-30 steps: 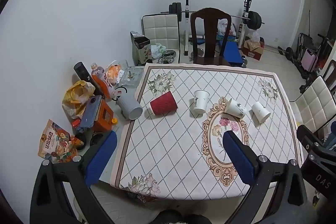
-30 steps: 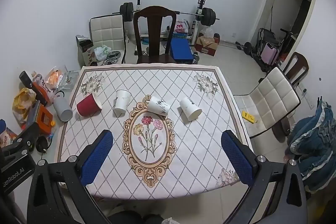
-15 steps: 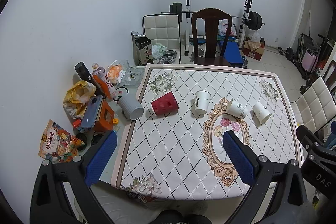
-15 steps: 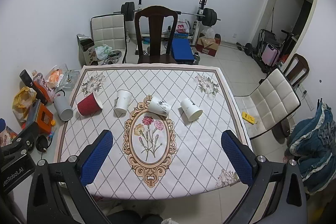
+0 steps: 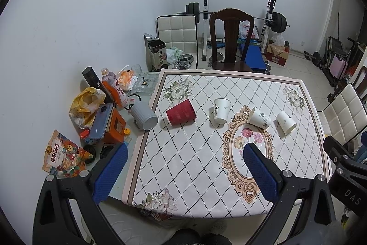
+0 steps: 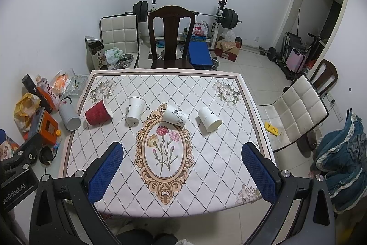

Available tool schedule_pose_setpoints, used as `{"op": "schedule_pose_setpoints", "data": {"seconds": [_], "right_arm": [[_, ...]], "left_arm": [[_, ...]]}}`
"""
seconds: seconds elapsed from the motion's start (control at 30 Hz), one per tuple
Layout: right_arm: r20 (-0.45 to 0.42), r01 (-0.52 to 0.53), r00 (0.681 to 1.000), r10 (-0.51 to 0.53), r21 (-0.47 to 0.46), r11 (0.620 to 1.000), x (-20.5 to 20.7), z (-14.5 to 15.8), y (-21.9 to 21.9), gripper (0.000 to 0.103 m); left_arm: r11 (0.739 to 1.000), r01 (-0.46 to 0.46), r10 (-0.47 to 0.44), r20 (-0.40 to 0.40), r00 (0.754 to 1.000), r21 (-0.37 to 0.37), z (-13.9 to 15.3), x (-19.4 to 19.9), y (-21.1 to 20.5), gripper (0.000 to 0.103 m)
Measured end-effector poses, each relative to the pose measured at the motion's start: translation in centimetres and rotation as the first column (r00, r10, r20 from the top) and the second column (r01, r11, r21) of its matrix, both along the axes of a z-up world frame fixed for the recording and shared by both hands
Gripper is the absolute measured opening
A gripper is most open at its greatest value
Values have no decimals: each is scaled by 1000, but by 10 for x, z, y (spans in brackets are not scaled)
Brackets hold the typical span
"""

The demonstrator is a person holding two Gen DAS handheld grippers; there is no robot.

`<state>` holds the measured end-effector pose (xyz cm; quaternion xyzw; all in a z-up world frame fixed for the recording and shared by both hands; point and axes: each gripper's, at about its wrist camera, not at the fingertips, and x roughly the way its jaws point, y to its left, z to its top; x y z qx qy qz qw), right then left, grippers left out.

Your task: Flip cup upright

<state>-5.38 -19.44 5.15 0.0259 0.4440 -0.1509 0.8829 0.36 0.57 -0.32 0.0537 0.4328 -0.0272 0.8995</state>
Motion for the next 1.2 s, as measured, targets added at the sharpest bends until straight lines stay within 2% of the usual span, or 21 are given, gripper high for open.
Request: {"op": "schedule_pose_setpoints", "data": {"seconds": [1.0,1.2], "right_arm": [[3,-1,1000,1,-2,1000,3,-1,0,103],[2,-5,1000,5,-7,1000,10,1,14,103]], "left_arm": [[1000,1,-1,-1,1000,-4,0,-3,6,103],[1000,0,0,-1,1000,-7,2,-2,5,103]]}}
